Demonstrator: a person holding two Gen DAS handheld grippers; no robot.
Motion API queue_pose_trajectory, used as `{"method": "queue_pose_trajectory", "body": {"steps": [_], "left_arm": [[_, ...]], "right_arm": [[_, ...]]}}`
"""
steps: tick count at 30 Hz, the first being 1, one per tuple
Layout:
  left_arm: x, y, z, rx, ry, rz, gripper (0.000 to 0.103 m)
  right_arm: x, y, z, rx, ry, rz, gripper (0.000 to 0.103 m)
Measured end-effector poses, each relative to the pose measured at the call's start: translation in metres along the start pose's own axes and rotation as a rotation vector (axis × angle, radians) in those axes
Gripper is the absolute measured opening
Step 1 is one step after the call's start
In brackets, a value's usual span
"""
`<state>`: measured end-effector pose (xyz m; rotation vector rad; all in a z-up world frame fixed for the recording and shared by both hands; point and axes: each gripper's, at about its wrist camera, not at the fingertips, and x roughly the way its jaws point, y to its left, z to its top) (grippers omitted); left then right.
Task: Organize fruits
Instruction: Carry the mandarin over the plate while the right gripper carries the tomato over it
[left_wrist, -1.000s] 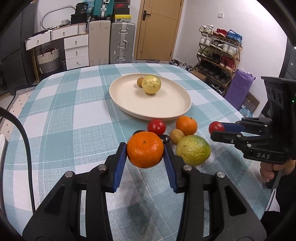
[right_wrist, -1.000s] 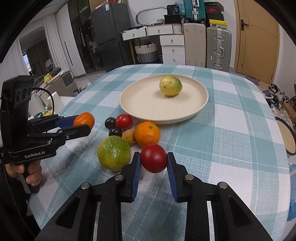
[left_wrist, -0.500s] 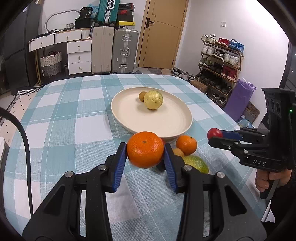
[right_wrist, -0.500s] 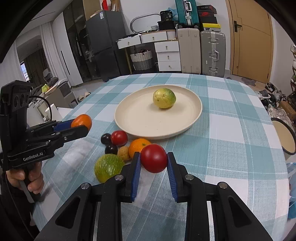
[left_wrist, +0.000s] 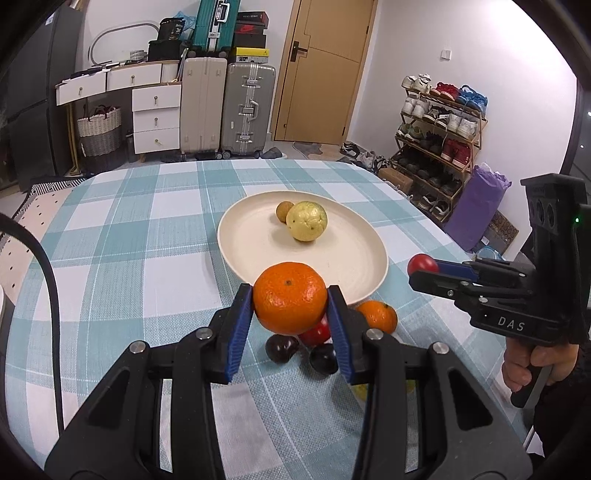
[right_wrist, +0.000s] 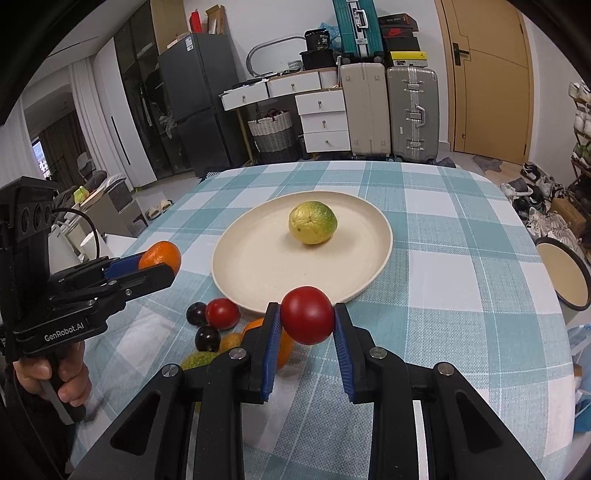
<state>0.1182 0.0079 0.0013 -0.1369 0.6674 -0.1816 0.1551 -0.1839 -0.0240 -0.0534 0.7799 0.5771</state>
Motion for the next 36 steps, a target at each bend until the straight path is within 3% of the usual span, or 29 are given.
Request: {"method": "queue_pose_trajectory", "body": {"steps": [13, 36], "left_arm": [[0.025, -0.003, 0.020, 0.009, -0.017, -0.008, 0.037], [0.087, 0.000, 0.032, 0.023, 0.022, 0.011, 0.037]], "right_arm": [[0.015, -0.006, 0.019, 0.023, -0.014, -0.015, 0.029], [0.055, -0.019, 0.032, 0.042, 0.029, -0.017, 0.029]]}}
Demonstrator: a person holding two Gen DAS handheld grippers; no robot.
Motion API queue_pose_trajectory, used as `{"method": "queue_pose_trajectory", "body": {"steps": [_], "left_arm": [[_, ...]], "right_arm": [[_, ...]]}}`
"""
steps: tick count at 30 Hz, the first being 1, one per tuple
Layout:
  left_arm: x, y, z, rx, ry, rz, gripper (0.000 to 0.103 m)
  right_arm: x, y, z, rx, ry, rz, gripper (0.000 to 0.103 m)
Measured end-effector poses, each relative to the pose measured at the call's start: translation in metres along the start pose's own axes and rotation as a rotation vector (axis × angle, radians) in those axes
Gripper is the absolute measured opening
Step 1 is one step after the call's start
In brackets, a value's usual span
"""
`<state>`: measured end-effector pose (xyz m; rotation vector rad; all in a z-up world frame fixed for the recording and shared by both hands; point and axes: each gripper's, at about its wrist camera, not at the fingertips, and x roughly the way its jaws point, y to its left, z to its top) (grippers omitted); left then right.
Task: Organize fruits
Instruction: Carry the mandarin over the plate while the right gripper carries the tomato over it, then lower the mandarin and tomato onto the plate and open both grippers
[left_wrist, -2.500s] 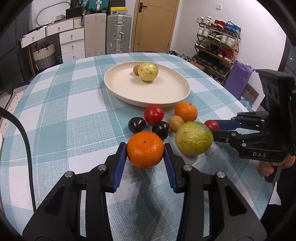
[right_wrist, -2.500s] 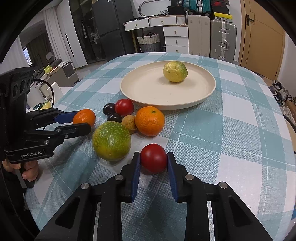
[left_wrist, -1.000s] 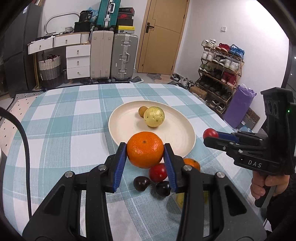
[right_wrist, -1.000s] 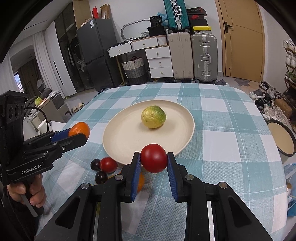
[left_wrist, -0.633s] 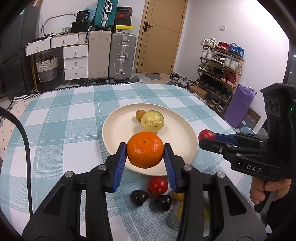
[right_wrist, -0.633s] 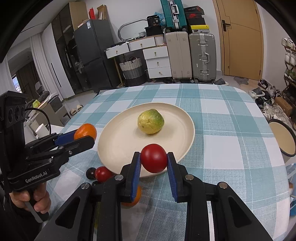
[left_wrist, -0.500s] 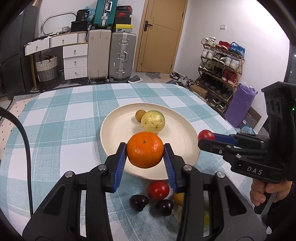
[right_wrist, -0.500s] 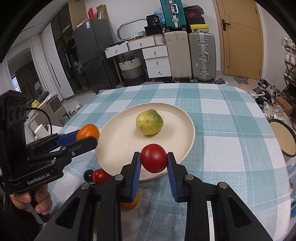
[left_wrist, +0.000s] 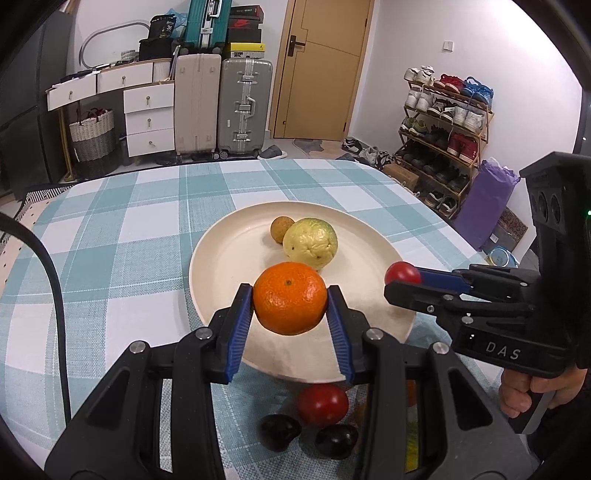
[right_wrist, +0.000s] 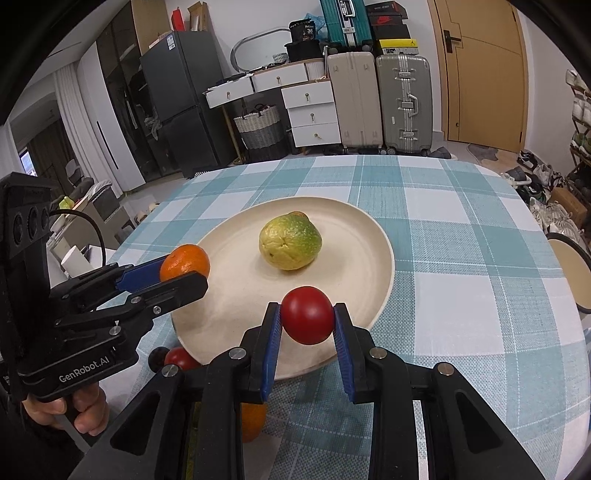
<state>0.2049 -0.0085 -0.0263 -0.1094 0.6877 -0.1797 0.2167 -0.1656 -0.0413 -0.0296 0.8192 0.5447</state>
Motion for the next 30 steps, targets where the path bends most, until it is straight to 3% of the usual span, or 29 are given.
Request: {"method": "queue_pose_trajectory", "body": {"steps": [23, 30], "left_arm": [[0.007, 0.013, -0.003, -0.040, 0.008, 0.016, 0.037], [0.002, 0.015, -0.003, -0.049, 0.000, 0.028, 0.037]], "right_arm": [[0.032, 0.001, 0.006, -0.015, 0.034, -0.056, 0.029], [0.008, 0.001, 0.004, -0.012, -0.020, -0.092, 0.052]]}}
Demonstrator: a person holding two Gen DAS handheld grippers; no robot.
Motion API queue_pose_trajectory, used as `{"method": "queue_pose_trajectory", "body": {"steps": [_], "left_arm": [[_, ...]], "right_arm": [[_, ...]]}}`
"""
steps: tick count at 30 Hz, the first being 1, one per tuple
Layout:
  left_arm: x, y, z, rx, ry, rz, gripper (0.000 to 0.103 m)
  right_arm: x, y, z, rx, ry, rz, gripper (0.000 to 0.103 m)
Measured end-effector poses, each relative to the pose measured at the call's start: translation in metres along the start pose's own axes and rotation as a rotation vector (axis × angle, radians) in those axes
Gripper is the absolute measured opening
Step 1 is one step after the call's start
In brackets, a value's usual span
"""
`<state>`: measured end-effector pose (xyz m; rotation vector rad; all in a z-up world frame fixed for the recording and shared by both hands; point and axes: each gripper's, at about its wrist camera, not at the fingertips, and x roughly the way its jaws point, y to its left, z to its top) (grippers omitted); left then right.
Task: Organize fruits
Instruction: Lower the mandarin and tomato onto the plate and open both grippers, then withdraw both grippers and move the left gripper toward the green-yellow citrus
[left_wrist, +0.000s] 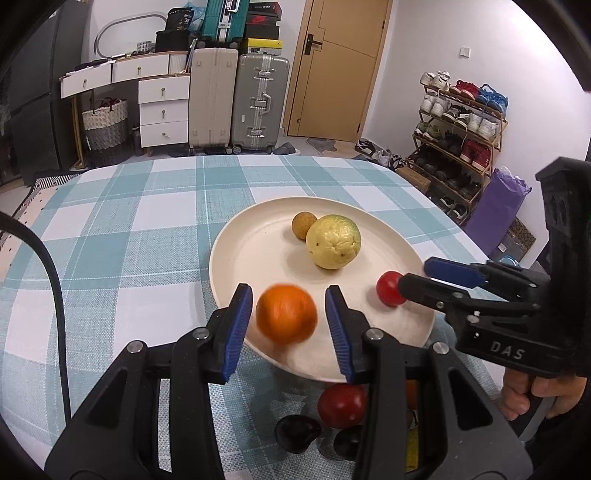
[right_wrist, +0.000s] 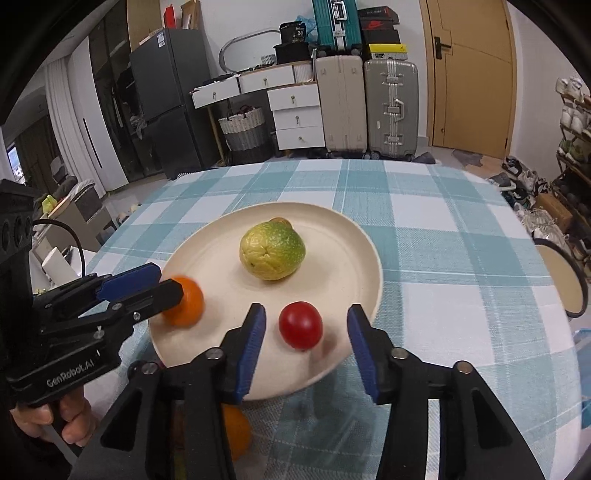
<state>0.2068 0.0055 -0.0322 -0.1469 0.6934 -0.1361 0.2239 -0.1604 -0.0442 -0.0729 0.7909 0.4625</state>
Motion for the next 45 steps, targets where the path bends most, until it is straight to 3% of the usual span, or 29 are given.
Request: {"method": "queue_pose_trajectory", "body": {"steps": [1, 3, 5, 9, 11, 16, 18, 29, 45], "left_arm": [[-0.001, -0.001, 0.000, 0.000, -0.003, -0.005, 0.037], [-0.004, -0.002, 0.000, 0.004, -0.004, -0.008, 0.038], [-0.008, -0.005, 0.000, 0.014, -0.008, -0.009, 0.043], [-0.020, -0.007, -0.002, 0.017, -0.024, 0.010, 0.077], [-0.029, -0.008, -0.001, 0.015, -0.046, 0.015, 0.081], [-0.052, -0.010, -0.002, 0.017, -0.060, 0.012, 0.088], [-0.061, -0.012, -0.005, 0.027, -0.066, 0.027, 0.102], [-0.106, -0.014, -0.035, 0.076, -0.054, 0.048, 0.102], [-0.116, -0.042, -0.069, 0.110, 0.010, -0.028, 0.102]], "right_arm": [[-0.003, -0.001, 0.000, 0.003, -0.005, -0.005, 0.054], [-0.009, -0.004, -0.002, 0.015, -0.014, -0.015, 0.072], [-0.018, -0.008, -0.005, 0.035, -0.029, -0.013, 0.081], [-0.033, -0.012, -0.010, 0.053, -0.036, -0.017, 0.096], [-0.039, -0.014, -0.011, 0.054, -0.039, -0.018, 0.102], [-0.055, -0.015, -0.015, 0.047, -0.047, 0.004, 0.103], [-0.060, -0.014, -0.017, 0.045, -0.050, 0.002, 0.103], [-0.070, -0.005, -0.049, 0.038, -0.007, 0.017, 0.103], [-0.082, 0.003, -0.080, 0.059, 0.022, 0.013, 0.103]]}}
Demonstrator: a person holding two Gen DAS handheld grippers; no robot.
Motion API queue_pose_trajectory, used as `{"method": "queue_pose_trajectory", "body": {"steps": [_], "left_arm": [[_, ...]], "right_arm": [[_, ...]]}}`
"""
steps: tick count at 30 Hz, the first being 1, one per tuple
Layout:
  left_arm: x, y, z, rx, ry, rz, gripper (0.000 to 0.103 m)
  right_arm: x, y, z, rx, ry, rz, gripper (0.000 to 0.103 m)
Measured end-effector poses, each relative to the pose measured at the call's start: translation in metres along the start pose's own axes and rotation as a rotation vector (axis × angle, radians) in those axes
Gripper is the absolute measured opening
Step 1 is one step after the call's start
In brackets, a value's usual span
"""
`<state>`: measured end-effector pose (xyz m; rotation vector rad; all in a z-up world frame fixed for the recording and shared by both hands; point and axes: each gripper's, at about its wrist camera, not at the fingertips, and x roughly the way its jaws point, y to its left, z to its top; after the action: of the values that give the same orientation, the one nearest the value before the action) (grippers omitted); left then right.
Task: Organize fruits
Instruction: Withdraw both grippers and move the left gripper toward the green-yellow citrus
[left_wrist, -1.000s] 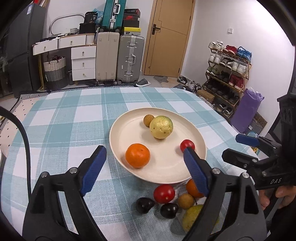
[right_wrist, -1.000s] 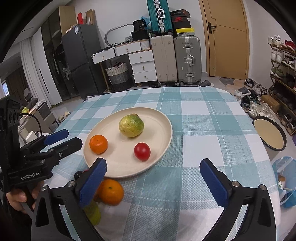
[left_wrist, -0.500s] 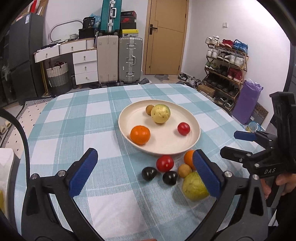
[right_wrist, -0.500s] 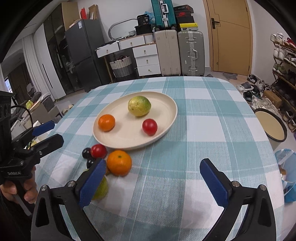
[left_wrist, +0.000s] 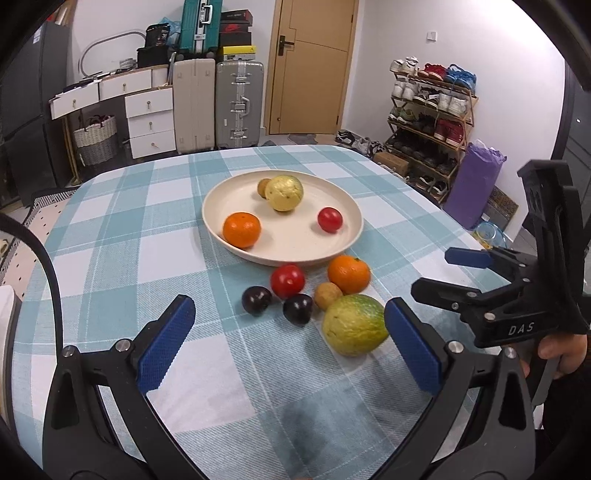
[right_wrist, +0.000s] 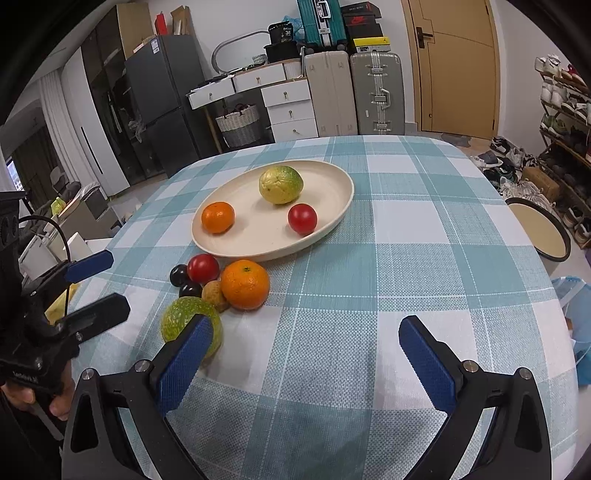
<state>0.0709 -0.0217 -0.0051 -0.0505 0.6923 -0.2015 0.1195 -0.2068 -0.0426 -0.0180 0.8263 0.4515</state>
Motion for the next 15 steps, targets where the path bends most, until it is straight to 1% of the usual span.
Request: {"method": "queue_pose_trajectory", "body": {"steps": [7, 12, 15], "left_arm": [[0.009, -0.019, -0.006, 0.036, 0.031, -0.040, 0.102], [0.022, -0.028, -0.011, 0.034, 0.070, -0.076, 0.101], [0.030, -0.033, -0.012, 0.029, 0.094, -0.088, 0.098]], "right_arm": [[-0.003, -0.002, -0.003, -0.013, -0.004, -0.034, 0.103], [-0.006, -0.010, -0.008, 0.006, -0.005, -0.044, 0.103], [-0.007, -0.015, -0.009, 0.021, -0.007, -0.047, 0.103]]}}
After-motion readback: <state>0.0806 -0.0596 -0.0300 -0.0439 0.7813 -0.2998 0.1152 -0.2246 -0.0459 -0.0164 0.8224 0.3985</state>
